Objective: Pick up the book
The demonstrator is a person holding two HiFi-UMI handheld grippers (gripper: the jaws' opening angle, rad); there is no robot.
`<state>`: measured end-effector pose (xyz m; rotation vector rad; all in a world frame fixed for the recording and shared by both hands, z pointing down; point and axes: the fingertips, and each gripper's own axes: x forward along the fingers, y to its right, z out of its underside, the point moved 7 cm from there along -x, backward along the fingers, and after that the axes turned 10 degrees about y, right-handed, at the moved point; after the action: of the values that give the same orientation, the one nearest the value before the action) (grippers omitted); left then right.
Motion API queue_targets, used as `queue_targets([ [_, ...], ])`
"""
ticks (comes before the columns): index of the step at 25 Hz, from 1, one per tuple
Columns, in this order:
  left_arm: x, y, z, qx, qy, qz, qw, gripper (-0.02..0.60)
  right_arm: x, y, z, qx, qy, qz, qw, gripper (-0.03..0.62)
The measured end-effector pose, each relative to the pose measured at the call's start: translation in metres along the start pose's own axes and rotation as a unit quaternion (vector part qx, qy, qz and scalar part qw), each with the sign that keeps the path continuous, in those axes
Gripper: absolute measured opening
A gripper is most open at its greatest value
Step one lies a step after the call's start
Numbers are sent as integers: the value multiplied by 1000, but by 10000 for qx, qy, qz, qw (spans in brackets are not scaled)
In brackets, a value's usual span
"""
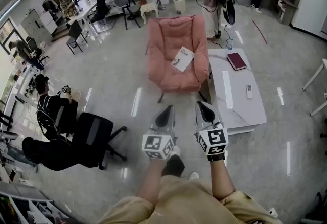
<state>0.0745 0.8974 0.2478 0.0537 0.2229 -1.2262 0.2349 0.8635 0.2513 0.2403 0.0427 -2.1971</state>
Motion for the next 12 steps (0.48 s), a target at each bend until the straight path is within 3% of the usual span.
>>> queue_targets([
  [8,72,-80,33,-192,-8,115,9997,0,95,19,41,-54,-172,61,9998,3],
  [12,121,-144,31,-319,24,156,9994,0,174,20,44,-64,-215,99,9997,3],
])
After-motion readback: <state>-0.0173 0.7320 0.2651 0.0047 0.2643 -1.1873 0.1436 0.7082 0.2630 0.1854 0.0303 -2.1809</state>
